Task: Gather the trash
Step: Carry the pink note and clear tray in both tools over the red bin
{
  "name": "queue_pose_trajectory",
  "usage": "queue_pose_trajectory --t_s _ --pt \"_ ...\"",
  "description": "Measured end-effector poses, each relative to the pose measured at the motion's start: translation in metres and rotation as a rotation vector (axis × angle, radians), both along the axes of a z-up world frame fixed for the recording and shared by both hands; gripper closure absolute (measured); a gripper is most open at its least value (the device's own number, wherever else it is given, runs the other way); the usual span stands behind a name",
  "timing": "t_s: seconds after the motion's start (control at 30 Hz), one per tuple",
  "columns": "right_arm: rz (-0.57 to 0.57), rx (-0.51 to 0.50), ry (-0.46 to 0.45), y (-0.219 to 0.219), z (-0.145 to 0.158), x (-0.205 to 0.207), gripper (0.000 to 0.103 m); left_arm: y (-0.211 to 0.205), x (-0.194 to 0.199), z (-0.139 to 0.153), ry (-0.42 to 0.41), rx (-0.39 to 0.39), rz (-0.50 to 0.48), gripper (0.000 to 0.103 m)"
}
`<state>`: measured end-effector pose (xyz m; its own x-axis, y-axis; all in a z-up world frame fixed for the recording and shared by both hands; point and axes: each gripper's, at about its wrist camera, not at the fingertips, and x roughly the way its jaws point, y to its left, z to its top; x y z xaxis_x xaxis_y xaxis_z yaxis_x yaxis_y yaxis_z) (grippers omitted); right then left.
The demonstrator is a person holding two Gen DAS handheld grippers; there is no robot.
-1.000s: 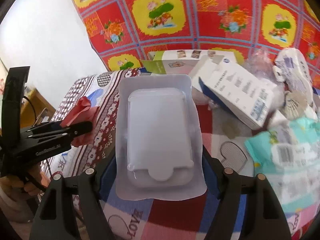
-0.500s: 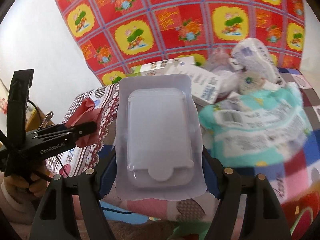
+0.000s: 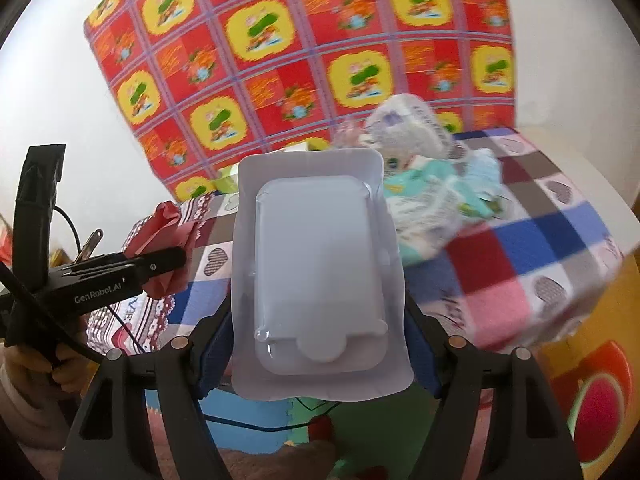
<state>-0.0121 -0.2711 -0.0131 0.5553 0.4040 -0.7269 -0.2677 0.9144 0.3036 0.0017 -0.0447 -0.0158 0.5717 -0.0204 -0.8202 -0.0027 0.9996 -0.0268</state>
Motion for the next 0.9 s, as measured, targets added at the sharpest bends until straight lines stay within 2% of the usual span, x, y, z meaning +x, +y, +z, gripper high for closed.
queue_pose_trajectory --t_s 0.47,0.9 --pt "-0.227 -0.009 -0.02 -0.095 0.014 -0.054 0.028 -0.108 -0.012 0.011 -0.015 -0.006 -0.214 0.056" --pt "-0.433 -0.031 -0.025 -0.154 0.022 -0.074 0.028 -0.193 -0.005 0.012 -0.015 -0.019 -0.441 0.056"
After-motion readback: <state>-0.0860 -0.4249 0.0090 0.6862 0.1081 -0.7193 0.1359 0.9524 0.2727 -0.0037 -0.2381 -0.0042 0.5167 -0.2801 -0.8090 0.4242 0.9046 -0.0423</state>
